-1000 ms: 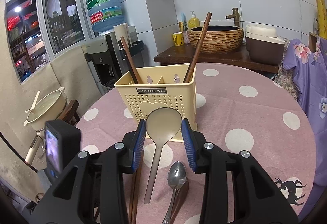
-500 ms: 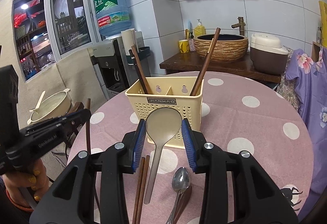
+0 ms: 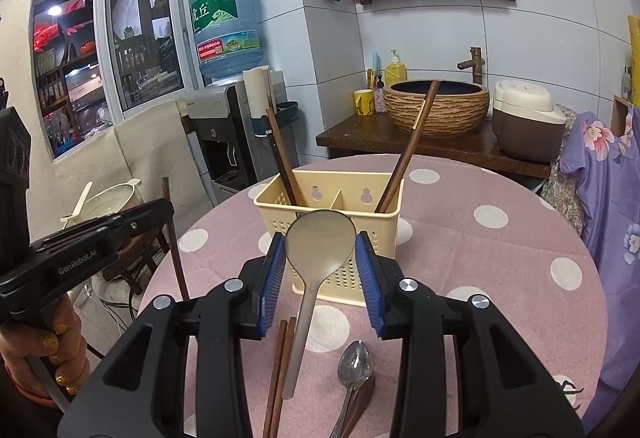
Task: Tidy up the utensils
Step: 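Lower the chopstick and ladle into the holder and open both grippers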
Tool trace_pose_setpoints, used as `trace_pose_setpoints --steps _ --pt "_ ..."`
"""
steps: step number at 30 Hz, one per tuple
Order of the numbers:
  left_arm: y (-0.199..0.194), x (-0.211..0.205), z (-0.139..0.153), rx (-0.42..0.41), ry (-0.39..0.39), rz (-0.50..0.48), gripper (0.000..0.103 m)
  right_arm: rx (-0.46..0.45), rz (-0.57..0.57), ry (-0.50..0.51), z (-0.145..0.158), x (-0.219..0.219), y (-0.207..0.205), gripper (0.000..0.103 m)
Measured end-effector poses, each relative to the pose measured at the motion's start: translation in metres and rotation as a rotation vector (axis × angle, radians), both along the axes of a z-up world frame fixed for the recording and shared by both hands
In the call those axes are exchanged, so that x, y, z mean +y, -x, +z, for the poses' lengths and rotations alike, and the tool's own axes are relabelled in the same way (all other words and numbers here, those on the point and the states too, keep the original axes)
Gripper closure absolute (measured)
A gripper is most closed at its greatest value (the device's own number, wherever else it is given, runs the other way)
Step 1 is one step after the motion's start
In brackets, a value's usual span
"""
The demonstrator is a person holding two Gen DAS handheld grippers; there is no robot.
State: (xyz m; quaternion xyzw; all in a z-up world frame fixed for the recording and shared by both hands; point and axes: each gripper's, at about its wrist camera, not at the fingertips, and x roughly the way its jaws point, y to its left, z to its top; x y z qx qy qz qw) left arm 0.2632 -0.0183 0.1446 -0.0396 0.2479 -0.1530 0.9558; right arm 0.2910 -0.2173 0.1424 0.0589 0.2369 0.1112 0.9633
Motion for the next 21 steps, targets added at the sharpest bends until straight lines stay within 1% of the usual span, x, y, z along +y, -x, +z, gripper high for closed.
trace_pose_setpoints --steps 3,6,11,13,15,18,19,21 --pt "-0.002 0.001 0.015 -0.028 0.007 -0.004 0.095 -0.026 -0.007 0.02 0.009 0.001 -0.003 0.066" --pt "-0.005 0.001 0.04 -0.076 0.019 -0.008 0.095 -0.063 -0.01 0.031 0.027 0.0 -0.009 0.066" --pt "-0.011 -0.006 0.098 -0.183 0.034 -0.018 0.095 -0.128 -0.049 0.044 0.075 -0.006 -0.036 0.066" --pt "-0.018 -0.013 0.126 -0.241 0.03 0.002 0.095 -0.165 -0.08 0.048 0.095 -0.009 -0.048 0.066" --pt "-0.027 -0.021 0.145 -0.285 0.03 0.02 0.095 -0.208 -0.11 0.069 0.113 -0.009 -0.06 0.066" --pt "-0.049 -0.033 0.155 -0.31 0.035 0.046 0.095 -0.245 -0.157 0.114 0.12 -0.007 -0.076 0.066" --pt "-0.058 -0.036 0.152 -0.304 0.043 0.053 0.095 -0.245 -0.167 0.122 0.118 -0.007 -0.08 0.066" --pt "-0.071 -0.042 0.14 -0.297 0.035 0.072 0.095 -0.241 -0.191 0.132 0.106 -0.008 -0.09 0.066"
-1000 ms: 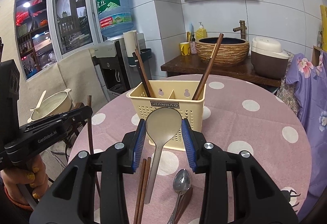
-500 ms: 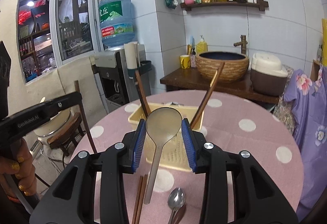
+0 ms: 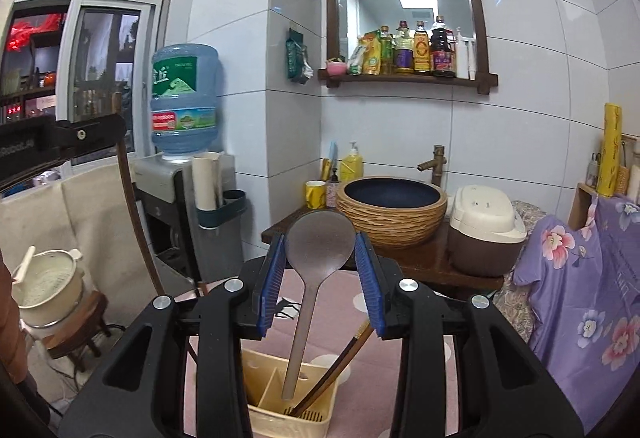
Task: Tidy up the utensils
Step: 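Lower the chopstick and ladle into the holder and open both grippers, then withdraw both grippers back down to the remaining chopsticks and spoon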
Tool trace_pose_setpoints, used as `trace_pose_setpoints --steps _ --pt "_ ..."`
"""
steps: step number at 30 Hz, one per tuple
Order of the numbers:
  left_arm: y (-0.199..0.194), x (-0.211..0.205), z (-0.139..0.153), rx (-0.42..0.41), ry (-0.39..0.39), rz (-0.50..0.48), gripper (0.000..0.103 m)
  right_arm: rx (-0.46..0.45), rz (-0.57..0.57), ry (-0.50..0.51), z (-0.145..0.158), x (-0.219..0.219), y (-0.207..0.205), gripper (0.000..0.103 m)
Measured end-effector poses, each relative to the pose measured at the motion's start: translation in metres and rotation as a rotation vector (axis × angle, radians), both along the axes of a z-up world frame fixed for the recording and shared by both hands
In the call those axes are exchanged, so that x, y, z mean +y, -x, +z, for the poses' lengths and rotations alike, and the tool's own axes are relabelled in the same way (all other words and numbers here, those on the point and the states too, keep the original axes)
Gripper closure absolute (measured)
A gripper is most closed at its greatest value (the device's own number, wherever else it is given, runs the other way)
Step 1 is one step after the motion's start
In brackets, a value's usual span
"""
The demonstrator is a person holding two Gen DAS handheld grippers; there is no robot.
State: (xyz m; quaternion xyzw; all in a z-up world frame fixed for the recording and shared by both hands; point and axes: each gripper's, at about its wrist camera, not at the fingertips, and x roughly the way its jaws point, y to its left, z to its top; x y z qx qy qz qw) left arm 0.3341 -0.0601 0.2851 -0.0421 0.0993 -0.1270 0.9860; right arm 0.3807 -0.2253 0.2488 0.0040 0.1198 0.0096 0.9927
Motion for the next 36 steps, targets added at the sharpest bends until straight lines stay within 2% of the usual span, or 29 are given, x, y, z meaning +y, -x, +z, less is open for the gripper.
trace_pose_setpoints --steps 6,17,25,28,29,30,32,34,36 --pt "-0.019 -0.001 -0.054 0.054 0.028 0.026 0.095 0.052 -0.023 0.019 -0.049 0.003 -0.014 0.066" --pt "-0.012 0.003 -0.13 0.185 0.033 0.0 0.095 0.122 -0.026 0.066 -0.114 0.011 0.001 0.066" --pt "-0.013 0.004 -0.15 0.236 0.018 -0.005 0.095 0.164 -0.015 0.057 -0.135 0.012 0.007 0.066" --pt "-0.007 0.008 -0.152 0.25 0.025 -0.021 0.094 0.146 -0.02 0.063 -0.135 0.013 0.014 0.065" --pt "-0.003 0.009 -0.153 0.247 0.021 -0.018 0.086 0.139 -0.02 0.067 -0.135 0.013 0.017 0.064" --pt "0.002 0.011 -0.154 0.242 0.017 -0.013 0.07 0.137 -0.016 0.067 -0.135 0.012 0.022 0.063" --pt "0.011 0.015 -0.157 0.238 0.017 -0.01 0.05 0.14 -0.012 0.058 -0.134 0.01 0.029 0.06" --pt "0.022 0.019 -0.162 0.25 0.006 -0.006 0.05 0.157 -0.015 0.047 -0.136 0.007 0.038 0.059" --pt "0.03 0.022 -0.172 0.286 -0.015 -0.007 0.044 0.193 -0.015 0.019 -0.139 0.002 0.047 0.058"
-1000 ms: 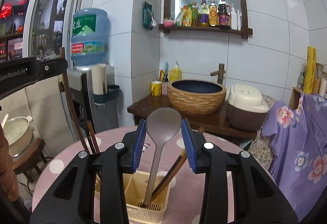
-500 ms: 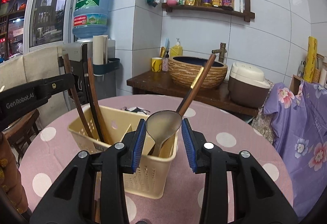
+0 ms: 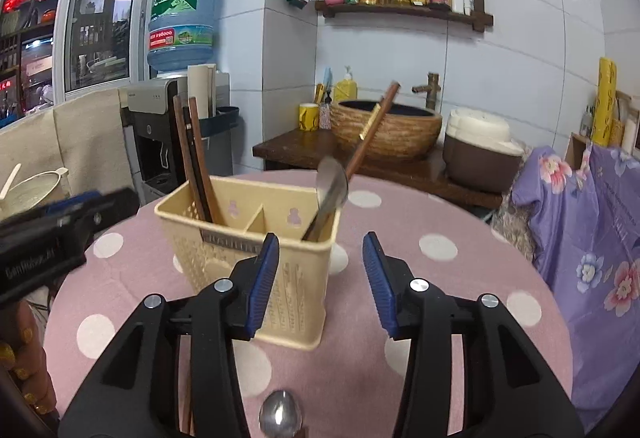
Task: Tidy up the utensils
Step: 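Withdraw both grippers back down to the remaining chopsticks and spoon, then close the left gripper on a brown chopstick while the right grips the metal spoon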
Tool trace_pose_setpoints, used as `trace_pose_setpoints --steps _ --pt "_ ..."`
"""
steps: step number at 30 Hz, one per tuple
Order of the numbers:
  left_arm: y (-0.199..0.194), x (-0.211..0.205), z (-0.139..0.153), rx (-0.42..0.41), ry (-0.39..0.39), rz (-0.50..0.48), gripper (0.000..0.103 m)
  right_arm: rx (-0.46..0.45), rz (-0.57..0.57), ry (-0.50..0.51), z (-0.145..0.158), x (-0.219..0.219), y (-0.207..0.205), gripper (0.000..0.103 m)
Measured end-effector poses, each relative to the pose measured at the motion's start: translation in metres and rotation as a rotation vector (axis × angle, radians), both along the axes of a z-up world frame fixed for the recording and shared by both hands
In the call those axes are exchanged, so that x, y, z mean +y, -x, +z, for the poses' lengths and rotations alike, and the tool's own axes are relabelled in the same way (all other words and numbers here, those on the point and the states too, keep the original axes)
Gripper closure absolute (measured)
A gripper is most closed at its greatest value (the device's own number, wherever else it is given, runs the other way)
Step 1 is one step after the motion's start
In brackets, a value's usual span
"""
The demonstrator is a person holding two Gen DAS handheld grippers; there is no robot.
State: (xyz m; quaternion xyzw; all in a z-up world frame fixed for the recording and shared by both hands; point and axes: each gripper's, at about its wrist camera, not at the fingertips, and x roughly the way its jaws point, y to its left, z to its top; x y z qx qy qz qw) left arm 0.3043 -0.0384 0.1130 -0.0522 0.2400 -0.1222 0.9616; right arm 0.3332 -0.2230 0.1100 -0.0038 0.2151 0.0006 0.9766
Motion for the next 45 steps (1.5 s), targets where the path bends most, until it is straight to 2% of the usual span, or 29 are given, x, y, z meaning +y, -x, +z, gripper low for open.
trace_pose_setpoints --steps 2,6,9,11,14,17,25,29,31,35,38,45 --pt "0.006 0.002 -0.014 0.058 -0.015 -0.02 0.04 0.048 0.007 -0.028 -0.005 -0.004 0.008 0.058" --pt "0.017 0.003 -0.043 0.16 -0.066 -0.043 0.039 0.129 0.015 -0.059 -0.019 -0.009 0.026 0.057" --pt "0.028 0.005 -0.062 0.212 -0.084 -0.059 0.038 0.164 0.024 -0.074 -0.032 -0.01 0.039 0.05" --pt "0.034 0.008 -0.072 0.249 -0.081 -0.059 0.035 0.184 0.021 -0.065 -0.041 -0.008 0.049 0.048" --pt "0.045 0.015 -0.082 0.267 -0.081 -0.043 0.031 0.209 0.005 -0.039 -0.053 -0.006 0.061 0.048" --pt "0.055 0.011 -0.088 0.268 -0.124 -0.046 0.025 0.245 0.008 -0.062 -0.066 -0.008 0.071 0.046" --pt "0.063 -0.022 -0.106 0.308 -0.184 -0.136 0.025 0.284 -0.01 -0.094 -0.081 -0.014 0.082 0.045" --pt "0.06 -0.033 -0.115 0.324 -0.224 -0.135 0.029 0.28 -0.009 -0.096 -0.08 -0.016 0.084 0.045" --pt "0.058 -0.029 -0.117 0.333 -0.207 -0.124 0.031 0.281 -0.007 -0.096 -0.08 -0.016 0.084 0.045" --pt "0.051 -0.016 -0.116 0.343 -0.168 -0.072 0.044 0.287 -0.013 -0.095 -0.082 -0.017 0.082 0.045" --pt "0.041 -0.011 -0.118 0.354 -0.167 -0.04 0.049 0.292 -0.01 -0.106 -0.084 -0.017 0.081 0.045" --pt "0.031 -0.021 -0.125 0.378 -0.202 -0.042 0.054 0.297 -0.006 -0.111 -0.085 -0.016 0.082 0.045"
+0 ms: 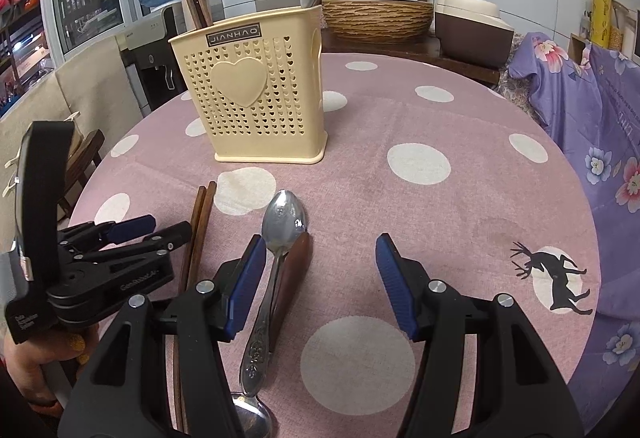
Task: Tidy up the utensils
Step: 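Close the left gripper on a brown chopstick while the right grips the metal spoon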
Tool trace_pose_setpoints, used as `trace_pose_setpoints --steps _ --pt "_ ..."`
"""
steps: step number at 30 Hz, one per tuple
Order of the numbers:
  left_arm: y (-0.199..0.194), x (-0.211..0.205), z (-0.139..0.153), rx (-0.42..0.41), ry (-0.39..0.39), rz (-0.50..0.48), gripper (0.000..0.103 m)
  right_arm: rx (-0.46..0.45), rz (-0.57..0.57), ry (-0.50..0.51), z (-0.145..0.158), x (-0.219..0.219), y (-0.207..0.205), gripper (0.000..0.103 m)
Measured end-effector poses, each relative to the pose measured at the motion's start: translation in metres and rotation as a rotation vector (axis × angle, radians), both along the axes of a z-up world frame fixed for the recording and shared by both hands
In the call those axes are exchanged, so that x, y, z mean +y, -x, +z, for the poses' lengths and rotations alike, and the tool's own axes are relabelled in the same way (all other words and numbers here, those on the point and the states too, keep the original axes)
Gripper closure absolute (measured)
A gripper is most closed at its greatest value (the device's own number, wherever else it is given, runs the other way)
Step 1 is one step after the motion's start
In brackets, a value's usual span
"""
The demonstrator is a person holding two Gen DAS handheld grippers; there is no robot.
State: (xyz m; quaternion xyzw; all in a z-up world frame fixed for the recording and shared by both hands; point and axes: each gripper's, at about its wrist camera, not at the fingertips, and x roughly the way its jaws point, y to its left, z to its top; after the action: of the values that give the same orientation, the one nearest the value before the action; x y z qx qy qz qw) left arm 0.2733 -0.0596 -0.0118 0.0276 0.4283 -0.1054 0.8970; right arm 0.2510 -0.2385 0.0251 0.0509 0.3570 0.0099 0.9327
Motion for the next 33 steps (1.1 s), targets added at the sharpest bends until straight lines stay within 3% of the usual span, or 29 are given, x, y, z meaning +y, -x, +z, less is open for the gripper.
trace_pose_setpoints --steps 5,12,19,27,33 --pt "-0.001 -0.004 0.0 -0.01 -0.027 0.009 0.054 0.005 -0.003 -0.003 -0.001 0.0 0.0 0.045" --pt "-0.002 0.004 -0.001 -0.002 -0.022 0.003 0.066 0.014 -0.007 0.014 -0.004 -0.001 -0.001 0.045" --pt "-0.008 0.01 0.0 0.008 -0.009 0.007 0.07 0.04 -0.032 -0.014 -0.008 -0.016 -0.012 0.045" --pt "-0.008 0.005 -0.001 0.0 0.003 -0.016 0.074 0.142 0.114 -0.018 -0.022 0.013 -0.045 0.045" --pt "-0.006 0.011 0.0 0.011 0.016 -0.023 0.076 0.192 0.132 0.052 -0.034 0.033 -0.064 0.045"
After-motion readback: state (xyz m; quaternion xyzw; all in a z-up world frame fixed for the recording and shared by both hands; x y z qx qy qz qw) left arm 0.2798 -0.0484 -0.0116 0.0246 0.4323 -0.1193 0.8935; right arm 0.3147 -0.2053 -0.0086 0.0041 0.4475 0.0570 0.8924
